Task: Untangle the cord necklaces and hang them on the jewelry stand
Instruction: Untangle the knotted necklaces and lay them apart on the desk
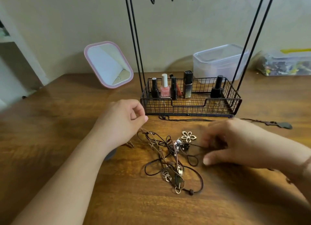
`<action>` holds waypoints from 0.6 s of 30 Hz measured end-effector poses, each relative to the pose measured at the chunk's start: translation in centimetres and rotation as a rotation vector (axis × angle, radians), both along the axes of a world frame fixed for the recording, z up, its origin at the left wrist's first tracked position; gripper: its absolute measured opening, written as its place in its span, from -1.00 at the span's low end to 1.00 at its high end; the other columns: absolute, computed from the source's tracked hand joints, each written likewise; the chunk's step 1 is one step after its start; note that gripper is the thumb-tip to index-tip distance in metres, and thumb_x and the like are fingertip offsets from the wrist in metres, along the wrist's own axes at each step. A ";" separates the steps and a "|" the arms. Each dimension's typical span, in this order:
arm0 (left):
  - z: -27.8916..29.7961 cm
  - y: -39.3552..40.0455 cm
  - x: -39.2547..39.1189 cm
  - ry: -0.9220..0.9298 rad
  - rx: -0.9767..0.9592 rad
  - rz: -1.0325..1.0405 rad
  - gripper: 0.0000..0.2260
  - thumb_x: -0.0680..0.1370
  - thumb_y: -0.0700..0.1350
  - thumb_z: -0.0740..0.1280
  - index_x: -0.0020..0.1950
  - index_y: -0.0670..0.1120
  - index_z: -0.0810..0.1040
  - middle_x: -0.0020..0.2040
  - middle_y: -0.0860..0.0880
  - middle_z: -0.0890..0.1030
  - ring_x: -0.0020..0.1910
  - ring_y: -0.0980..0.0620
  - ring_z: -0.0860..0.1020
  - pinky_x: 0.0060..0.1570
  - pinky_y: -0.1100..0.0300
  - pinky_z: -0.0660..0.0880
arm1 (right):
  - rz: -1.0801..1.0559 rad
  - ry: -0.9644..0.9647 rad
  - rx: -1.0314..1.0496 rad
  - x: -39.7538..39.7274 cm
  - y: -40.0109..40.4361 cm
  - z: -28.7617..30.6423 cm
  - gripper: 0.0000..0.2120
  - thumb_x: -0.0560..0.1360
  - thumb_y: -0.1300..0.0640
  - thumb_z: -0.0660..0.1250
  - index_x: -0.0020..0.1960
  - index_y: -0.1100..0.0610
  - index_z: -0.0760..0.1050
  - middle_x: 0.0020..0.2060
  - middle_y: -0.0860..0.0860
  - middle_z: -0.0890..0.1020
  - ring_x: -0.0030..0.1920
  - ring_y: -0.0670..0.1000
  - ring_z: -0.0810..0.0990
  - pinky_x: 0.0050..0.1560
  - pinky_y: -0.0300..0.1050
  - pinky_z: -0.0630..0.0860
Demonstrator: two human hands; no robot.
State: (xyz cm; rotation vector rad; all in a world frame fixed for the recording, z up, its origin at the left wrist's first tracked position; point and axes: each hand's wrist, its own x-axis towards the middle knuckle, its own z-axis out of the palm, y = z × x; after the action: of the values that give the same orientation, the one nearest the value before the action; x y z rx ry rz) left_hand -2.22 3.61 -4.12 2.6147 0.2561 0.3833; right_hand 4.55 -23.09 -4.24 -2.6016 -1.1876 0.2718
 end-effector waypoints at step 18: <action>-1.2 1.3 0.6 -0.068 0.248 0.038 -0.85 0.54 0.11 0.35 0.05 0.09 0.59 -0.02 0.14 0.58 0.06 0.10 0.49 -0.05 0.14 0.48 | -0.063 -0.184 0.054 -0.1 -4.0 2.9 -0.75 0.27 -0.38 0.36 -0.10 -0.37 0.49 -0.22 -0.29 0.54 -0.16 -0.24 0.52 -0.27 -0.31 0.37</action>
State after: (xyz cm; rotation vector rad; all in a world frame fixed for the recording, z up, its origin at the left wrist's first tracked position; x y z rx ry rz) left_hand -1.61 4.87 -5.30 2.8356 0.2489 0.5477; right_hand 4.48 -27.08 -1.36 -2.6573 -1.1496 -0.0130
